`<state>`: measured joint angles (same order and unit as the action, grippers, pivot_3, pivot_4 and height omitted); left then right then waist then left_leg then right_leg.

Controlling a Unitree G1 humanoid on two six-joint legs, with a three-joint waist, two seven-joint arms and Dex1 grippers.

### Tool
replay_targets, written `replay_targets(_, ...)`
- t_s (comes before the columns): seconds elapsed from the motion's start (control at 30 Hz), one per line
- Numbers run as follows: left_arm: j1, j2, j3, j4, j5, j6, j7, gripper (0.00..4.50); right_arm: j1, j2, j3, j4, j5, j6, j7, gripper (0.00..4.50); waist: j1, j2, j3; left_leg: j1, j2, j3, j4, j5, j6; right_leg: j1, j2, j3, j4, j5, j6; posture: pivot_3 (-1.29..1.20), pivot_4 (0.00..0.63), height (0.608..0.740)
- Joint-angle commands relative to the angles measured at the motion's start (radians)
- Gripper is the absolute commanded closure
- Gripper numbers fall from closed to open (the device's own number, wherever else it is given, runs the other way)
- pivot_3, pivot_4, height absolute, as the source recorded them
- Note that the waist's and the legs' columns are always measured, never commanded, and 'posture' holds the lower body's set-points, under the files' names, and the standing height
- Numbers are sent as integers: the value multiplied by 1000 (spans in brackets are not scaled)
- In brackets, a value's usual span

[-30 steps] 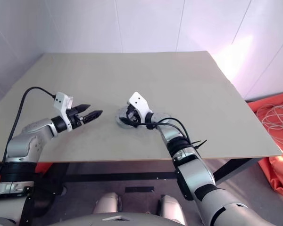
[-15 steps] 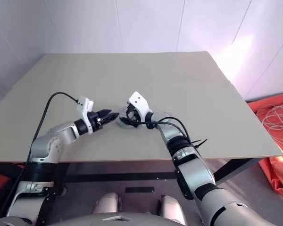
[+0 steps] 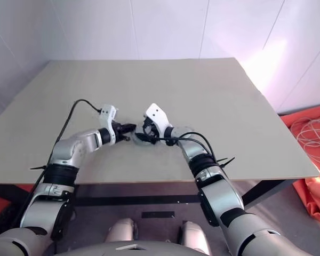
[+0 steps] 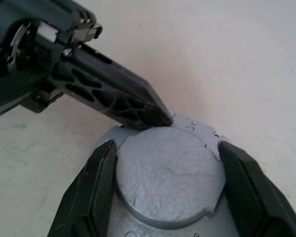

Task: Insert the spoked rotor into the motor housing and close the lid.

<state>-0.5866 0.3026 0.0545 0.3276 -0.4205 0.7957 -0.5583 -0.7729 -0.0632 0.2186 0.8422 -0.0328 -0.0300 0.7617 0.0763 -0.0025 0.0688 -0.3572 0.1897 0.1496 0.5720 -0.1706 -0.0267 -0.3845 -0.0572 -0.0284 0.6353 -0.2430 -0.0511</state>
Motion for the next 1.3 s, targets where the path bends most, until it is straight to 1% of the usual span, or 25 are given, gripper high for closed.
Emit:
replay_targets(0.03, -40, -4, 42, 17, -87, 127, -56, 4477, 26, -24, 23, 31, -39, 42, -6, 1355, 0, 0, 0, 0, 0, 0, 0, 0, 0, 0, 0, 0, 0, 0, 0, 0, 0, 740)
replay_targets(0.17, -47, 0, 66, 25, -104, 204, -57, 4477, 28, -27, 22, 24, -38, 45, -7, 1355, 5, 1, 0, 0, 0, 0, 0, 0, 0, 0, 0, 0, -1, 0, 0, 0, 0, 740)
replay_targets(0.27, -44, 6, 73, 24, -97, 218, -55, 4477, 28, -29, 20, 16, -35, 51, -7, 1355, 10, 1, 0, 0, 0, 0, 0, 0, 0, 1, 0, 0, -1, 0, 1, 0, 0, 740)
replay_targets(0.37, -42, 12, 80, 24, -98, 220, -54, 4477, 24, -29, 16, 10, -32, 58, -11, 1355, 14, 1, 0, 1, 0, 0, 0, 0, 0, 1, 0, 0, -1, -3, 6, 0, 0, 740)
replay_targets(0.6, -38, 13, 92, 17, -103, 249, -48, 4477, 15, -25, 7, 3, -22, 79, -13, 1355, 16, 1, 0, 3, 0, 0, -3, 0, 0, 1, 0, 0, -2, -4, 6, 0, 0, 740)
replay_targets(0.7, -36, 14, 93, 14, -104, 248, -49, 4477, 18, -29, -3, -17, 10, 119, 46, 1355, 17, 1, 0, 3, 0, 0, -5, 0, 0, 1, 0, 0, -4, -4, 6, 0, 0, 740)
replay_targets(0.77, -35, 16, 93, 13, -104, 246, -49, 4500, 21, -32, 0, -27, 12, 126, 56, 578, 17, 1, 0, 3, 0, 0, -8, 0, 0, 3, 0, 0, -10, -3, 6, 0, 0, 740)
replay_targets(0.8, -35, 16, 93, 12, -105, 246, -48, 4500, 21, -34, 1, -29, 9, 126, 55, 295, 17, 1, 0, 4, 0, 0, -9, 0, 0, 5, 0, 0, -12, -3, 6, 0, 0, 740)
replay_targets(0.83, -34, 17, 92, 11, -106, 246, -48, 4500, 22, -35, 3, -32, 5, 124, 50, 17, 17, 1, 0, 4, 0, 1, -9, 0, 0, 5, 0, 0, -12, 0, 2, 0, 0, 740)
replay_targets(0.93, -33, 16, 91, 6, -108, 248, -46, 4500, 20, -34, 4, -30, -10, 104, 11, 17, 18, 1, 0, 4, -1, 1, -10, -1, 2, 8, 0, 0, -16, 0, 0, 0, 0, 740)
replay_targets(1.13, -31, 16, 92, 2, -113, 252, -48, 4500, 13, -29, -25, -59, 27, 116, 9, 17, 17, 1, 0, 4, -1, 1, -11, -2, 4, 9, 0, -1, -18, 0, 0, 0, 0, 740)
replay_targets(1.3, -34, 15, 84, 3, -119, 265, -61, 4500, -4, -8, -95, -133, 129, 171, 43, 17, 18, 2, 1, 4, -1, 1, -11, -2, 3, 9, 0, -1, -18, 0, 0, 0, 0, 740)
